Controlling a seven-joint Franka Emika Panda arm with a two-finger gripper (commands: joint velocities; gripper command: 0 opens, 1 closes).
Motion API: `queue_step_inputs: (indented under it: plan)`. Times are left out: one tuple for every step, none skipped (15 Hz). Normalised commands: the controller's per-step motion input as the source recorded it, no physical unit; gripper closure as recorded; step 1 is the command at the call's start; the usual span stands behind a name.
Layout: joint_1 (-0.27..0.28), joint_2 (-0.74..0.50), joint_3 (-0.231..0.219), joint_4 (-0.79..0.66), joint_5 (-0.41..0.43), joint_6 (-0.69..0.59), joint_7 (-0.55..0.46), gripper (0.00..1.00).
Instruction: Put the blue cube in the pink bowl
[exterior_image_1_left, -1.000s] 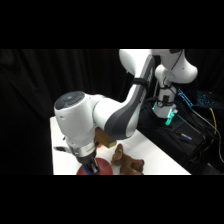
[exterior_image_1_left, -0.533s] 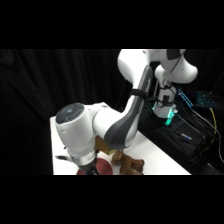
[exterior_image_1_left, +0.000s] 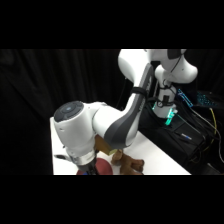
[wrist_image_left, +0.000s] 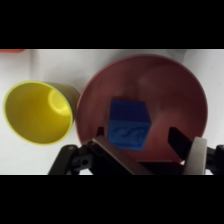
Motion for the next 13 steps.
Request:
queue_step_inputs:
  plan:
    - [0.146, -0.33, -0.106, -0.14, 0.109, -0.18, 0.17, 0.00]
    - [0.152, -0.36, -0.111, -0.18, 0.102, -0.15, 0.20, 0.00]
    - [0.153, -0.40, -0.114, -0.23, 0.101, -0.12, 0.22, 0.00]
    - [0.155, -0.42, -0.119, -0.25, 0.087, -0.10, 0.23, 0.00]
    - [0.162, -0.44, -0.129, -0.28, 0.078, -0.13, 0.26, 0.00]
    - [0.156, -0.44, -0.127, -0.29, 0.064, -0.16, 0.24, 0.00]
    - [0.153, -0.46, -0.134, -0.29, 0.049, -0.21, 0.25, 0.00]
    - [0.136, -0.46, -0.125, -0.28, 0.047, -0.22, 0.24, 0.00]
    - [0.124, -0.46, -0.119, -0.26, 0.039, -0.25, 0.23, 0.00]
    - [0.105, -0.46, -0.103, -0.24, 0.034, -0.28, 0.20, 0.00]
    - [0.096, -0.44, -0.095, -0.21, 0.019, -0.29, 0.19, 0.00]
    - [0.078, -0.41, -0.079, -0.17, 0.018, -0.30, 0.15, 0.00]
    - [0.049, -0.38, -0.053, -0.16, 0.018, -0.29, 0.06, 0.00]
